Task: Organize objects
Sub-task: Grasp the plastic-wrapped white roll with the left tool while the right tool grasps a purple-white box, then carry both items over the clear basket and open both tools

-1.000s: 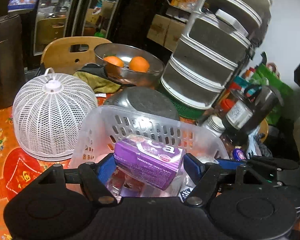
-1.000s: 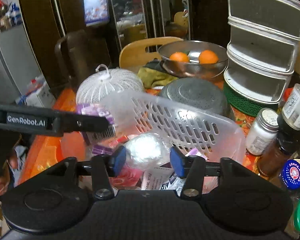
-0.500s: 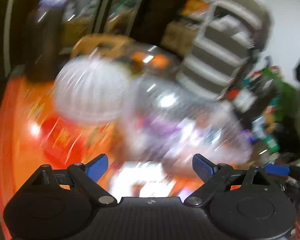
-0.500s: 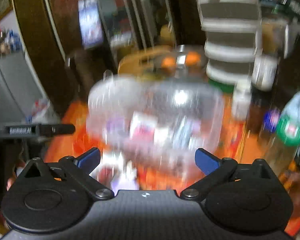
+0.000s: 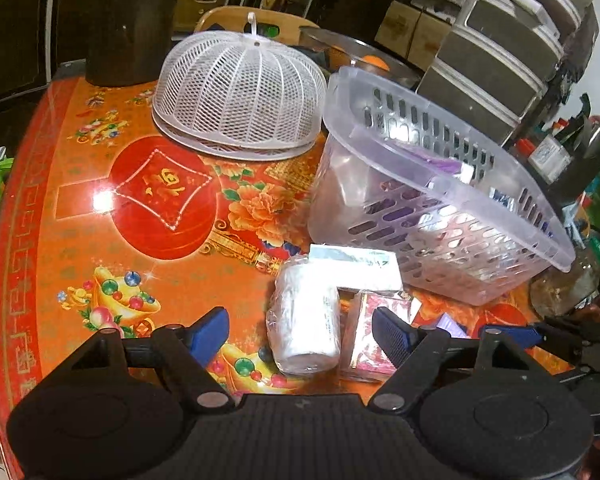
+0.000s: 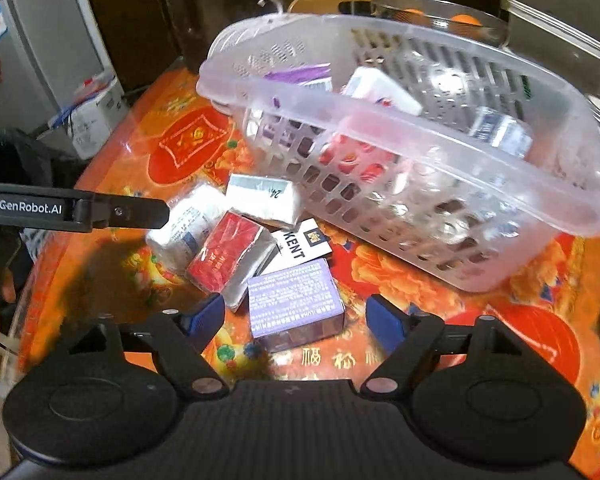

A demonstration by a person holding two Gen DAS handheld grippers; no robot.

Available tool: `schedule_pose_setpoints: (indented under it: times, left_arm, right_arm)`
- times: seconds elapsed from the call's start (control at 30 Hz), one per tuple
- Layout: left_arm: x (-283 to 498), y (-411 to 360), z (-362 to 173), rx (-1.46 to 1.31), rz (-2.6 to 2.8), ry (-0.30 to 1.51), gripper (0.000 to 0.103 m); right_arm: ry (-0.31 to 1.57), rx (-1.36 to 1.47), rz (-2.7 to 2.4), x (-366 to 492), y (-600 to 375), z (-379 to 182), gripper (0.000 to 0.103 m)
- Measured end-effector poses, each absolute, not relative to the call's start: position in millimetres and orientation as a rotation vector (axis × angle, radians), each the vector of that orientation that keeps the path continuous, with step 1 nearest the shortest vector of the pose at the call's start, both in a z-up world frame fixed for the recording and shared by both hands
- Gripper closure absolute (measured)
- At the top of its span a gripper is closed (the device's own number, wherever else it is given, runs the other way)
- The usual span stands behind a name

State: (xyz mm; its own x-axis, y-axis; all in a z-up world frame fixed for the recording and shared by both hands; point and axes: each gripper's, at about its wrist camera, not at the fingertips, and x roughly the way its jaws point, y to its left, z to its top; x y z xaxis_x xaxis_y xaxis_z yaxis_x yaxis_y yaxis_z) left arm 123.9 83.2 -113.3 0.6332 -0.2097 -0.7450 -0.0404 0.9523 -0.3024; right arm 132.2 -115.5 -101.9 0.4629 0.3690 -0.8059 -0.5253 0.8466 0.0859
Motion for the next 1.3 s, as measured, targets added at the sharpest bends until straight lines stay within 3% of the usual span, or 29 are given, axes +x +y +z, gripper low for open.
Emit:
schedule_pose_setpoints:
  times: [0.07,0.17,0.5,0.6,0.7,0.87,1.1,1.2,1.3]
  left_arm:
    - [128,83,-117,-0.301,-0.097,0.888,0.021]
    - [135,82,-123,-0.295,-0.094,0.907,0.021]
    - [147,70,-142,-0.234,-0.093,0.959,0.023]
    - [149,66,-145,-0.203,-0.086,0.954,0.029]
    - [150,65,-144,-0.2,-0.095,0.947,0.051]
    - [139,68,-138,-0.198,-0.08,0.917,0.055]
    - [104,60,-42,-0.229,-0.174,0.717,0.055]
    - [127,27,1,-0.223,-0.27,0.661,0.055]
    - [175,-5,9,-0.267,-0.326,0.693,0.055]
  right_arm:
    - [0.951,-0.198,0.555,135,-114,-107,0.027]
    - [0.973,-0.186,0.568,138,-115,-112,0.043]
    - [0.951,-0.067,0.545,123,-147,-87,0.044]
    - [0.941,-0.029,0.531,119,-159,-81,0.044]
    - [0.926,0.011,0.524,115,-168,-75,0.044]
    - [0.887,0.059,0.525,103,-183,-60,0.044]
    - [0.712,0.136,0.489,100,-214,2,0.044]
    - [0.654,0.088,0.43,134,-217,28,0.044]
    - [0.689,0.036,0.403,186,-210,31,0.044]
